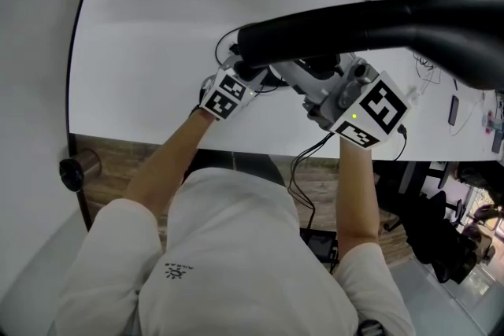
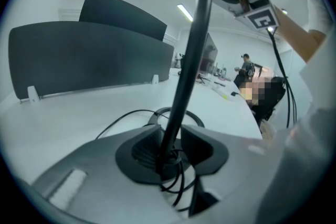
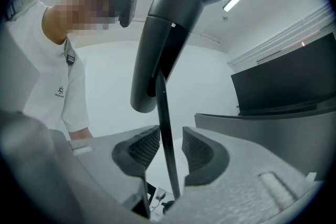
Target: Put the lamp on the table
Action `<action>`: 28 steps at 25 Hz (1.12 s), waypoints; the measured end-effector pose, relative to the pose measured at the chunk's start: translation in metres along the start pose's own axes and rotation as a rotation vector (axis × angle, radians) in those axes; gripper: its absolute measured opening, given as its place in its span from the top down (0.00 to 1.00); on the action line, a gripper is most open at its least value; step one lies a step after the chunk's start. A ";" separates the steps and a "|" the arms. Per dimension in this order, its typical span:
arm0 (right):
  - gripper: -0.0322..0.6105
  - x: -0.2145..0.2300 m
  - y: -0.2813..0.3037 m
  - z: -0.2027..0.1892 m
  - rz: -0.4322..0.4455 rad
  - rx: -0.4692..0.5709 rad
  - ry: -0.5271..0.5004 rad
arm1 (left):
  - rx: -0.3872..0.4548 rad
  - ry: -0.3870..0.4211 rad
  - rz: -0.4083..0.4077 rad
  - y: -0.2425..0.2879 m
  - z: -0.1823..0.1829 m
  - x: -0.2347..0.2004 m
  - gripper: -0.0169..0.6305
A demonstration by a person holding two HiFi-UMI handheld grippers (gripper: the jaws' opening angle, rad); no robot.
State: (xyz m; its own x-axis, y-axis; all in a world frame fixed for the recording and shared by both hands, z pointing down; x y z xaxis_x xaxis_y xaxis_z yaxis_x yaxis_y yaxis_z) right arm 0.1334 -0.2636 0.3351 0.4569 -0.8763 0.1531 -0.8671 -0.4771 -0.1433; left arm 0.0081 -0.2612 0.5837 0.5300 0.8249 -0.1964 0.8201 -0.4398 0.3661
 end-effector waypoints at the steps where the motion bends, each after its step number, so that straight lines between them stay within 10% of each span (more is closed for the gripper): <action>1: 0.75 0.001 -0.002 -0.001 -0.005 -0.006 0.001 | 0.001 -0.001 0.003 -0.001 0.002 0.001 0.79; 15: 0.75 -0.016 -0.045 -0.009 -0.112 0.006 0.102 | 0.075 -0.026 0.054 -0.054 0.028 0.009 0.67; 28: 0.76 -0.046 -0.078 0.012 -0.087 0.075 0.114 | 0.232 -0.002 0.098 -0.114 0.092 0.036 0.85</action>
State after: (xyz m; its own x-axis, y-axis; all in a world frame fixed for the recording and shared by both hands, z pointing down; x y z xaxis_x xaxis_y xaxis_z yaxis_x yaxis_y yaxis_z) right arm 0.1829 -0.1869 0.3278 0.5007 -0.8198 0.2778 -0.8056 -0.5587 -0.1968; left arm -0.0463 -0.2137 0.4511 0.6099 0.7736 -0.1720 0.7920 -0.5877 0.1654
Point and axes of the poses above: the fingertips, and each gripper's own axes: y forward along the fingers, x to its right, z out of its top, the point moved 10 cm from there along -y, backward along the fingers, and after that the axes turned 13 degrees about x, right-handed, at the moved point
